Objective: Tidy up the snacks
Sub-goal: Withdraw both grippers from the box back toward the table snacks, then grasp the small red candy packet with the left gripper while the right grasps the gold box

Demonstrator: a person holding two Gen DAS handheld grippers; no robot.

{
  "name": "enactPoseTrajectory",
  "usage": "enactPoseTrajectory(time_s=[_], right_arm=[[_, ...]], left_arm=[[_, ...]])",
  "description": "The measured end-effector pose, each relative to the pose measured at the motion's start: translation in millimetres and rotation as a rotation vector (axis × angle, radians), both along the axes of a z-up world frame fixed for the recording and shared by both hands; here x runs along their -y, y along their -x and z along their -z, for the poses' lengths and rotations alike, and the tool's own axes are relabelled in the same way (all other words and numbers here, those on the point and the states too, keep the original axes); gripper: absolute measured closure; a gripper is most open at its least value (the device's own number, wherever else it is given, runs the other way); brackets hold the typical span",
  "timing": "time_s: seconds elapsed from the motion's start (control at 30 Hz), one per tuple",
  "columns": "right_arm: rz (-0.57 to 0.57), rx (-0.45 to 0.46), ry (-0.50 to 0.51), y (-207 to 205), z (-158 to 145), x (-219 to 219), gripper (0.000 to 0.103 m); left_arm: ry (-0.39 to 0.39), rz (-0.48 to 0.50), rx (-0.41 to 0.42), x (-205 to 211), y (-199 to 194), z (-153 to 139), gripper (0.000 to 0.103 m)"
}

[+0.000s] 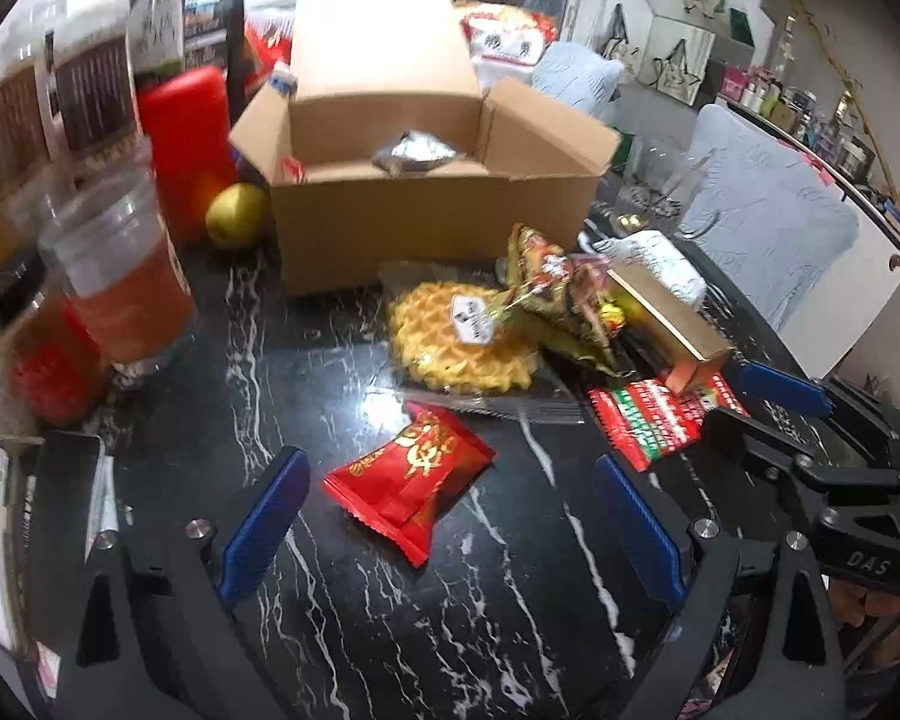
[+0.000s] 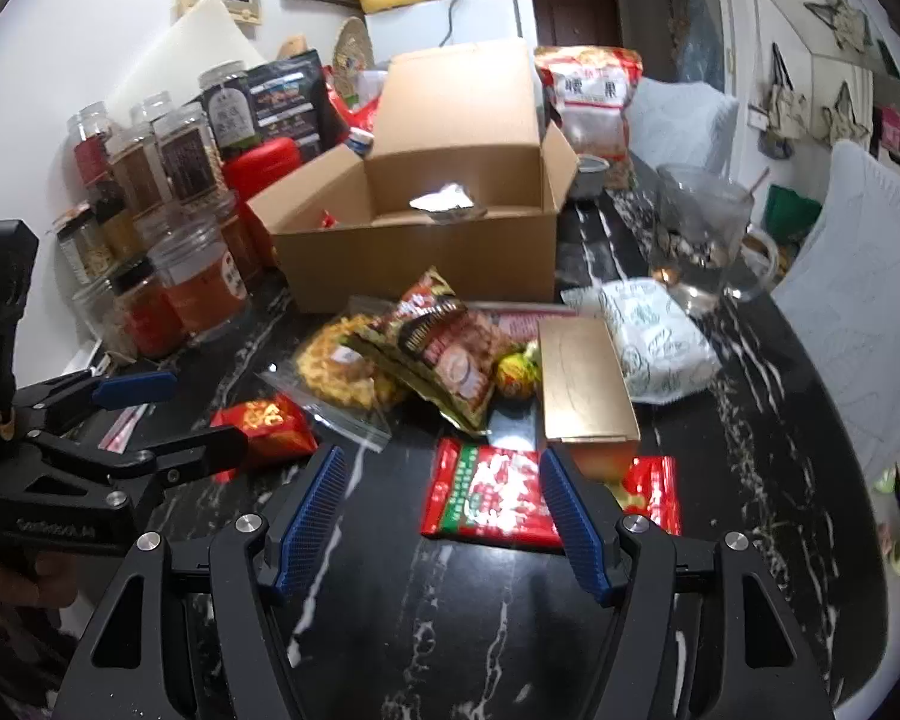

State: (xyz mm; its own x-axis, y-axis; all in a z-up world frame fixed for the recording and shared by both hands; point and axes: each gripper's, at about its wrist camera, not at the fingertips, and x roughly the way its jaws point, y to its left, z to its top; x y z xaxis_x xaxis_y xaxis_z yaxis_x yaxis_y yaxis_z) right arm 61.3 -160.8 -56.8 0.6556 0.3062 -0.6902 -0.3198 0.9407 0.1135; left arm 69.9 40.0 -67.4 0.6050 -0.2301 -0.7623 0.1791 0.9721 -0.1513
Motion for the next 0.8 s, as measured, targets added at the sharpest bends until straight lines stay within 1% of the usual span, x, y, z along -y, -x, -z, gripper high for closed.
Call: enactPoseTrajectory(time_s=[0.1,0.2,0.37,0.4,0.47,0.53,0.57,0.6,0.67,0.7,0.73,0.8], right_arm=[[0.012,-0.014,-0.002,-4,5,4,0.035],[0.026,-0.028,-0.001,-9,9,9,0.035],[0.052,-0.045,-0.001,-15,14,17,0.035],[0.057,-0.048,0.001,-16,15,19,0.035],[0.071,-0.048,0.008,-17,16,23,0.035],[0.085,-0.050,0.018,-18,16,27,0.035],[0.091,-0.052,0.022,-18,16,29,0.035],[0.096,-0.054,0.026,-18,16,31,0.035],[0.111,-0.060,0.038,-19,17,36,0.035],[0.120,-0.064,0.042,-19,18,38,0.035],[0.127,-0.067,0.044,-20,19,39,0.034],[0.143,-0.074,0.039,-21,20,44,0.030]], left_arm=[[0.033,-0.009,-0.030,-8,-10,9,0.006],[0.046,-0.009,-0.051,-11,-17,17,0.006],[-0.001,0.012,-0.037,-5,-23,23,0.006],[-0.016,0.018,-0.039,-3,-24,26,0.007],[-0.041,0.034,-0.052,2,-26,32,0.013],[-0.055,0.045,-0.066,6,-27,38,0.023],[-0.063,0.045,-0.067,7,-26,40,0.026],[-0.085,0.040,-0.069,9,-26,43,0.034],[-0.130,0.043,-0.050,13,-23,45,0.041],[-0.146,0.046,-0.037,16,-21,45,0.048],[-0.141,0.054,-0.030,17,-20,45,0.056],[-0.139,0.061,-0.026,19,-18,44,0.056]])
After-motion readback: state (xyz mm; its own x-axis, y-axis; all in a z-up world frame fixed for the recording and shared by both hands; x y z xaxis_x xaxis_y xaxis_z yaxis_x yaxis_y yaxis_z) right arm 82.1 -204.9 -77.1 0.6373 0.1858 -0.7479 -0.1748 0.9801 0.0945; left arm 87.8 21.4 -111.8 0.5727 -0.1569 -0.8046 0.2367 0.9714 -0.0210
